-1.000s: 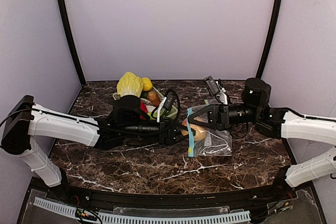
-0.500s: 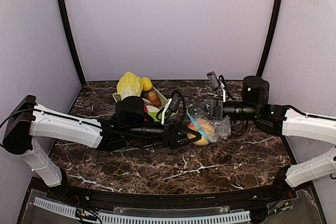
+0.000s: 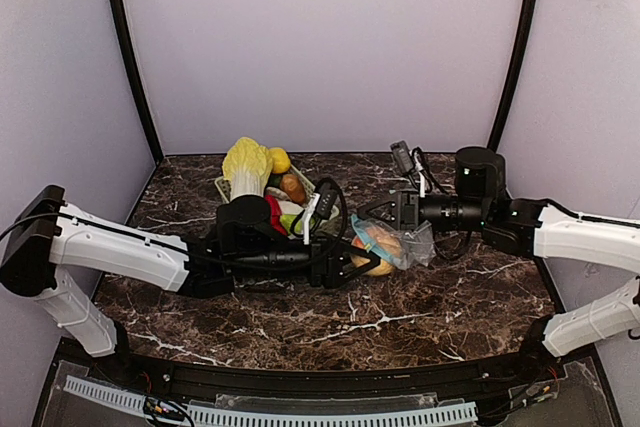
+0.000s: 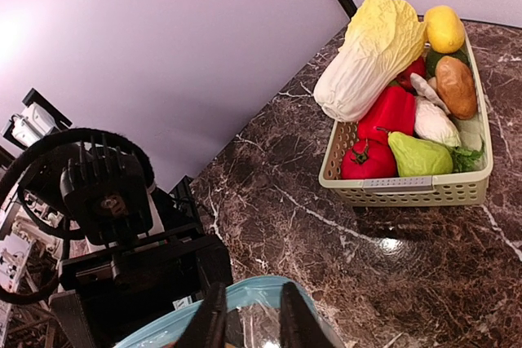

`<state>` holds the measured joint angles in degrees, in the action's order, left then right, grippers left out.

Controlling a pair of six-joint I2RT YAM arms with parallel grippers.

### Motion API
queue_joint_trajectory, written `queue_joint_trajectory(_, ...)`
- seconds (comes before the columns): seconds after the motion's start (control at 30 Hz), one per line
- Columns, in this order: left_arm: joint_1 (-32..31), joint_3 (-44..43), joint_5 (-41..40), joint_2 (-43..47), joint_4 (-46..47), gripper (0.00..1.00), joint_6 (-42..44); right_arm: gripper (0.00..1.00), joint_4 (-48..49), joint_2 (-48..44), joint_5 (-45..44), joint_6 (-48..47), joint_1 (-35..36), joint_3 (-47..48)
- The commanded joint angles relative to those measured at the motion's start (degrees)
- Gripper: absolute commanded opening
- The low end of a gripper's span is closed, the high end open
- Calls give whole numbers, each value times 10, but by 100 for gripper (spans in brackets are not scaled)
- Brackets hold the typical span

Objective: Place the food in the zip-top bag and seal the zipper
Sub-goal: Place the fake fruit in the zipper food storage bag.

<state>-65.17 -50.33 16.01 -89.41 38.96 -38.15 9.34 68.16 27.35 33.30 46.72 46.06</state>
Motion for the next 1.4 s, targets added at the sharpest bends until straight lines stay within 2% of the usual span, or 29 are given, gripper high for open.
queue_joint_trajectory(0.0, 10, 5, -69, 41, 96, 60, 1, 33, -36, 6, 36, 1, 8, -23)
queue_joint_trajectory(0.27, 16, 16, -79, 47, 112, 60, -3, 66, -46, -2, 54, 14, 9, -34)
queue_joint_trajectory(0.43, 21, 33, -89, 68, 105, 59, 0, 83, -66, -26, 32, 21, 8, -44)
queue_joint_trajectory(0.53, 24, 43, -90, 78, 98, 60, 2, 89, -72, -35, 27, 24, 8, -47)
queue_joint_trajectory(0.7, 26, 31, -52, 73, 98, 60, 7, 91, -39, -22, 63, 36, 9, -49)
queue_joint_trajectory(0.93, 26, -12, 57, 30, 126, 58, 1, 93, 20, 16, 103, 45, 25, -41)
queue_joint_trajectory(1.17, 25, -12, 27, 30, 119, 56, 18, 94, 28, 44, 117, 39, 46, -28)
queue_joint_trajectory(1.3, 25, 7, -13, 51, 118, 57, 31, 85, 25, 41, 110, 41, 46, -32)
queue_joint_trajectory(1.37, 28, 12, -18, 57, 111, 59, 31, 69, 26, 36, 100, 44, 46, -34)
